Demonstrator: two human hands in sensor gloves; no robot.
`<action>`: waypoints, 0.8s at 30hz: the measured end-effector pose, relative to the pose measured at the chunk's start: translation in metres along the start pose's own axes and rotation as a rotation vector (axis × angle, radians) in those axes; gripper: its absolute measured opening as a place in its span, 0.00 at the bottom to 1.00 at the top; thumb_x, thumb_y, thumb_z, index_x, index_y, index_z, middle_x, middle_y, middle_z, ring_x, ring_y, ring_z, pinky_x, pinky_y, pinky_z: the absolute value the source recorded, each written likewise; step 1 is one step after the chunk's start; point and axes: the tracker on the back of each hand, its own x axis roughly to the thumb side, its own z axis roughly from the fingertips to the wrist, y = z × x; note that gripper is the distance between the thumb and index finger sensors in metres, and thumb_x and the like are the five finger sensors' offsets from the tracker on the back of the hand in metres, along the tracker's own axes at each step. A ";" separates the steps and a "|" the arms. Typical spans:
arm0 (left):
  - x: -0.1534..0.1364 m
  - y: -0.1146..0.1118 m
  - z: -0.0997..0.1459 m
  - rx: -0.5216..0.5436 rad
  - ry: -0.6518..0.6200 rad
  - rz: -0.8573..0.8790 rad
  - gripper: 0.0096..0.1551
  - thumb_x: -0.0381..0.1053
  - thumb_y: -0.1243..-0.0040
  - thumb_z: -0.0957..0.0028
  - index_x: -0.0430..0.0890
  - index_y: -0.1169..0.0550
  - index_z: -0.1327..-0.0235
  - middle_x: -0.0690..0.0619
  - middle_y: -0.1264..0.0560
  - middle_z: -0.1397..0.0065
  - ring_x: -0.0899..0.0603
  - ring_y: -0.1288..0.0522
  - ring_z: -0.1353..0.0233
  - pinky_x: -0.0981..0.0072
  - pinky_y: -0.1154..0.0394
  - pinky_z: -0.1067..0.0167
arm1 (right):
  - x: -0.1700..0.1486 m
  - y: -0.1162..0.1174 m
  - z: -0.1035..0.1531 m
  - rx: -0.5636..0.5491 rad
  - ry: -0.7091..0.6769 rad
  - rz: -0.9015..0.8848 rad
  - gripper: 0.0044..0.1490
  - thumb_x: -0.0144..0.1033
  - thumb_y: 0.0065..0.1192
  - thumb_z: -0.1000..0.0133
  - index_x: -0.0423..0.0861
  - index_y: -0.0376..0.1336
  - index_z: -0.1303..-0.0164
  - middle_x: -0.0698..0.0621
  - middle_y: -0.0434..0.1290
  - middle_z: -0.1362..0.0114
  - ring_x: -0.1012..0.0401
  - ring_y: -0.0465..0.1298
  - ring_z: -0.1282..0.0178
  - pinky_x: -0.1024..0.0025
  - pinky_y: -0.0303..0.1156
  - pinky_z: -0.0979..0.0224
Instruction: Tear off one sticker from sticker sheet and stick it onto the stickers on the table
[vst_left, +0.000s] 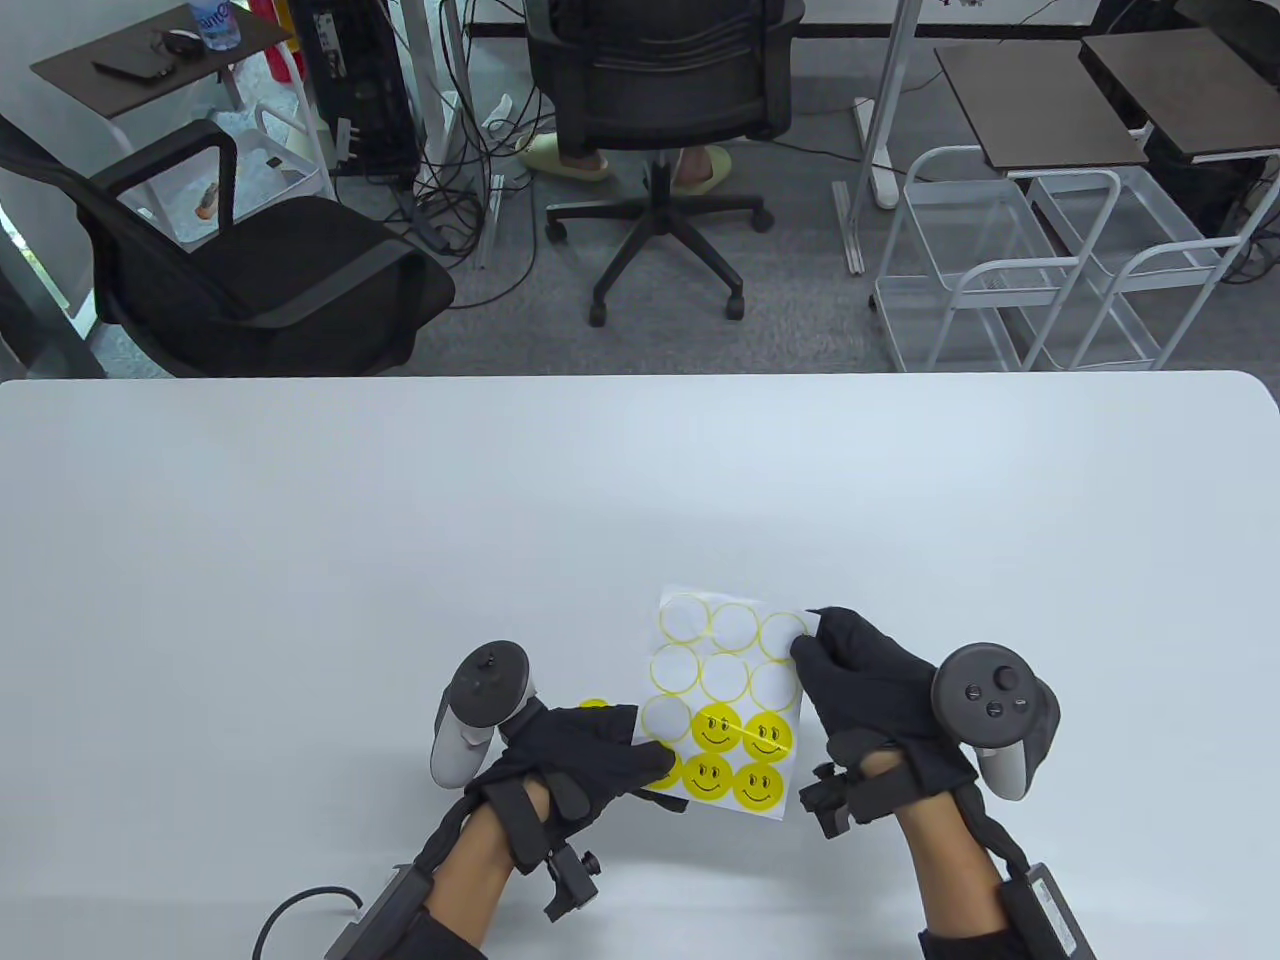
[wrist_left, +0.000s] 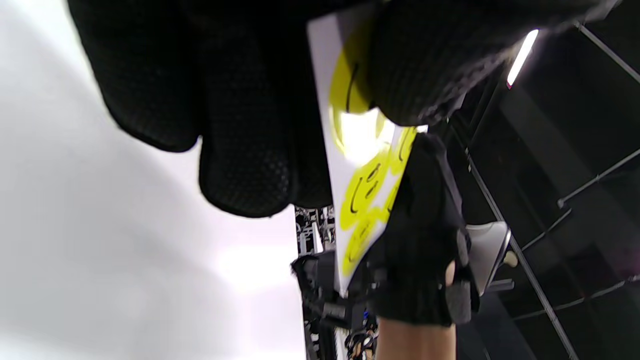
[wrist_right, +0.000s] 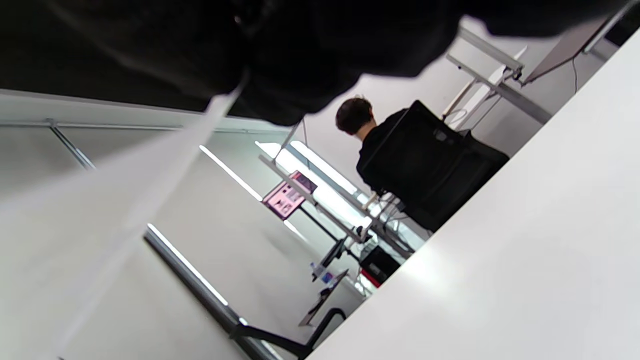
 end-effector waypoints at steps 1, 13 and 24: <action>0.000 -0.001 0.000 0.007 -0.006 -0.006 0.23 0.52 0.33 0.44 0.42 0.18 0.40 0.47 0.12 0.41 0.40 0.11 0.44 0.44 0.19 0.40 | 0.002 0.001 0.001 -0.019 0.004 0.036 0.26 0.44 0.63 0.43 0.41 0.69 0.41 0.49 0.78 0.55 0.56 0.77 0.65 0.50 0.74 0.57; -0.001 0.022 0.022 0.465 0.012 0.021 0.23 0.51 0.33 0.44 0.43 0.19 0.39 0.48 0.10 0.45 0.42 0.09 0.48 0.48 0.17 0.44 | 0.074 0.051 0.027 -0.020 -0.393 0.524 0.33 0.49 0.75 0.49 0.42 0.71 0.39 0.49 0.80 0.53 0.55 0.78 0.62 0.46 0.74 0.51; 0.007 0.010 0.015 0.359 -0.043 -0.012 0.23 0.50 0.35 0.43 0.45 0.20 0.36 0.46 0.13 0.40 0.38 0.12 0.43 0.43 0.20 0.40 | 0.076 0.074 0.026 0.072 -0.383 0.508 0.35 0.46 0.74 0.49 0.34 0.73 0.41 0.49 0.81 0.57 0.55 0.79 0.66 0.46 0.75 0.55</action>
